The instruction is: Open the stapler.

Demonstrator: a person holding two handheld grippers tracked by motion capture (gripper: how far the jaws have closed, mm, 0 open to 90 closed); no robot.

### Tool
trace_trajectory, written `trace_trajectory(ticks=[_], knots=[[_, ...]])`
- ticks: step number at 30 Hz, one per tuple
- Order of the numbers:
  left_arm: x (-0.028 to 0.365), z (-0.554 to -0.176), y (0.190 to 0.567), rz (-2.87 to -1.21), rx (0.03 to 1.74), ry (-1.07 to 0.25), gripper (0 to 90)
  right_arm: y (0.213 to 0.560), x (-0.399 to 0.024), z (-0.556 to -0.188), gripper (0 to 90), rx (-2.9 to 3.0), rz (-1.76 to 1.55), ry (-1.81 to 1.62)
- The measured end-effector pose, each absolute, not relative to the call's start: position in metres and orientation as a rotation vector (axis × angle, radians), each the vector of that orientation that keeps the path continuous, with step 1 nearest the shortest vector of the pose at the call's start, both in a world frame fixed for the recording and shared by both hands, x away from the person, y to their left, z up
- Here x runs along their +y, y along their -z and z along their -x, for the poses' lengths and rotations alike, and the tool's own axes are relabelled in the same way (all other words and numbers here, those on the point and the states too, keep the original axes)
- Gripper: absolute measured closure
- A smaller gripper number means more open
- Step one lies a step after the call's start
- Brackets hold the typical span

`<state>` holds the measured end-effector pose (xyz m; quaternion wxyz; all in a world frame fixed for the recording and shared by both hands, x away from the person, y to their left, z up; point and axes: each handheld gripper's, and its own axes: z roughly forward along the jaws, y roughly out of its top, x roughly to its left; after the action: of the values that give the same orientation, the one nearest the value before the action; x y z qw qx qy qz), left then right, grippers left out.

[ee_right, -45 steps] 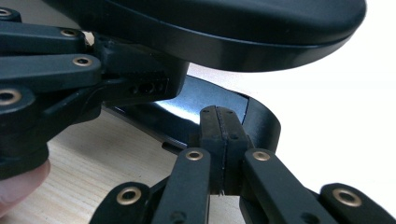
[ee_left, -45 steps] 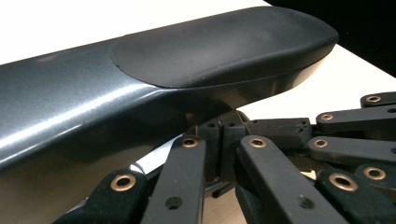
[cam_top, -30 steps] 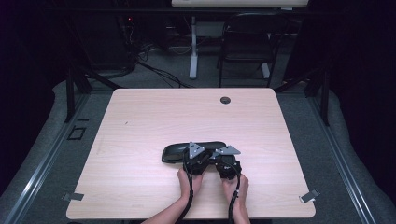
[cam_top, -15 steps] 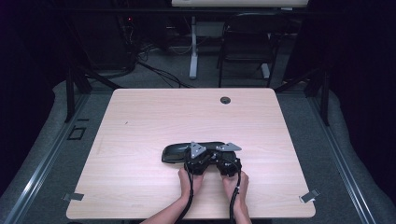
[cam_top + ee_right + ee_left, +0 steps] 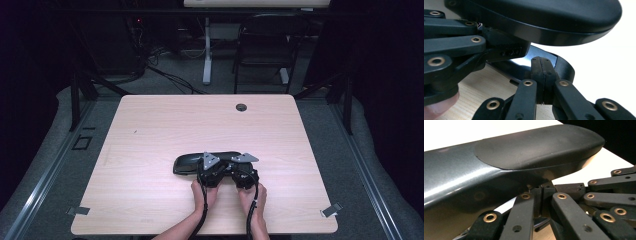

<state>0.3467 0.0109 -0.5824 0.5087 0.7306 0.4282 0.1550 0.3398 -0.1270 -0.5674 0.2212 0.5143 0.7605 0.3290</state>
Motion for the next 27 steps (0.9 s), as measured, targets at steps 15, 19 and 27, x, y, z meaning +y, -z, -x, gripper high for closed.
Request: trace_trajectory(ticks=[15, 19, 27], knots=[[0.0118, -0.3456, 0.584, -1.723, 1.029, -0.37, 90.0, 0.5677, -0.1265, -0.3387, 90.0, 2.096, -1.426, -0.906], [0.0121, -0.3458, 0.5841, -1.72, 1.03, -0.37, 90.0, 0.5677, -0.1258, -0.3386, 90.0, 2.093, -1.421, -0.902], [0.013, -0.3459, 0.5844, -1.711, 1.025, -0.362, 90.0, 0.5672, -0.1257, -0.3391, 90.0, 2.099, -1.421, -0.891]])
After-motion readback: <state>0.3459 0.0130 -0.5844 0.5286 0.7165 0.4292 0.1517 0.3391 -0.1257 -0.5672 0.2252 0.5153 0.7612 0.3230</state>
